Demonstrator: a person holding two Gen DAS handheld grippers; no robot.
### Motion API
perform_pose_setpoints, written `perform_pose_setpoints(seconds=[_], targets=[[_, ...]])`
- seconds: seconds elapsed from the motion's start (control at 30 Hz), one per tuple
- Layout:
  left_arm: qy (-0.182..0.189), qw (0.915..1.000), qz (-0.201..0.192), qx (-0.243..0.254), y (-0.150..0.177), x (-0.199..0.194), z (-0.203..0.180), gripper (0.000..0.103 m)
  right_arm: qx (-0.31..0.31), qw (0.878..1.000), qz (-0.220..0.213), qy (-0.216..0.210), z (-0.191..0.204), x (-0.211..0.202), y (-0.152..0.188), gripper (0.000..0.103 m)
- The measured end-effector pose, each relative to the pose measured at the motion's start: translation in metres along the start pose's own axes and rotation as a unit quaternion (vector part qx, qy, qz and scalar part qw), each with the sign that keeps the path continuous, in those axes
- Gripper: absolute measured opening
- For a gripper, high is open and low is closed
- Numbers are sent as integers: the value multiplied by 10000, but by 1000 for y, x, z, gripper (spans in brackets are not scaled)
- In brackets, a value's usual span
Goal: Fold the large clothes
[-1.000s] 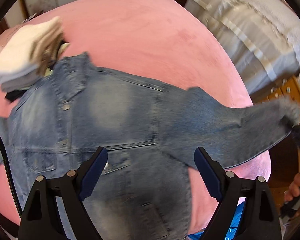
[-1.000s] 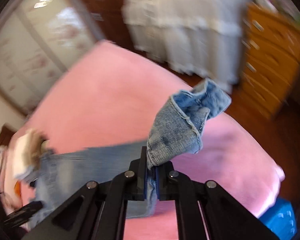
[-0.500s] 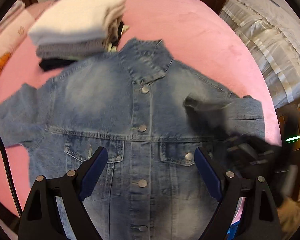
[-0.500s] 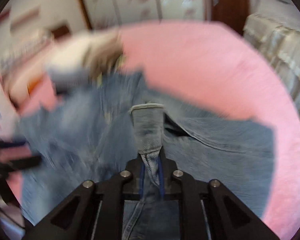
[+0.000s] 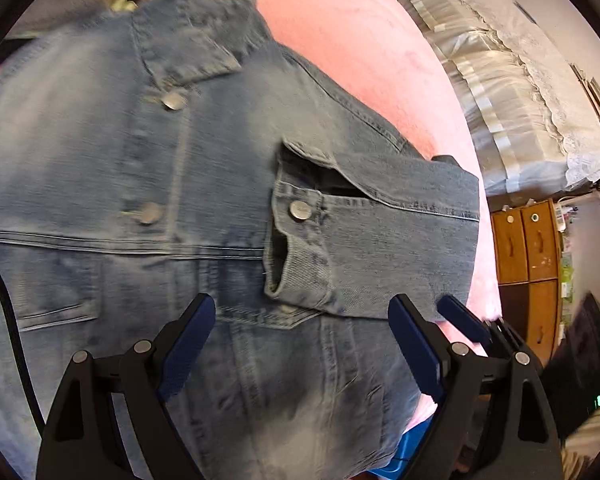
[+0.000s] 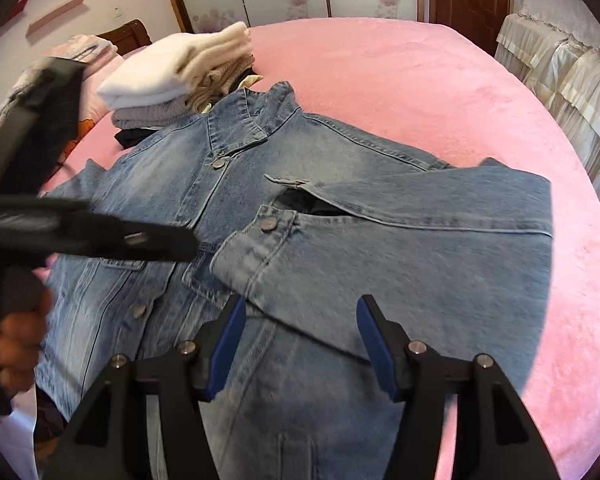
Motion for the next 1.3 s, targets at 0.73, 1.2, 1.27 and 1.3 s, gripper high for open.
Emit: perform_pose_setpoints(seconds=[0.73, 1.2, 1.27, 1.3], targets=[[30, 9999, -35, -101, -29, 27, -56, 7, 1337, 9896, 394, 358, -76, -20, 79, 58], [-863, 9573, -2757, -85, -116, -166, -4, 6, 1217, 9888, -134, 854, -95, -1, 32, 58], [-1337, 9546, -2649, -275, -102, -153, 45, 6, 1039, 9895, -130, 994, -92, 10, 21, 58], [-1465, 9555, -2529, -392, -96, -144, 64, 6, 921, 9903, -106, 1033, -89, 17, 18, 58]])
Point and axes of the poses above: each gripper's, at about its wrist camera, not at the fingertips, and x roughly the way its jaws point, z to its left, y to its underside, the point moved 9 cm from there along x, roughly the way its jaws point, and after that the axes turned 10 degrees about -y, right-handed, at the moved point
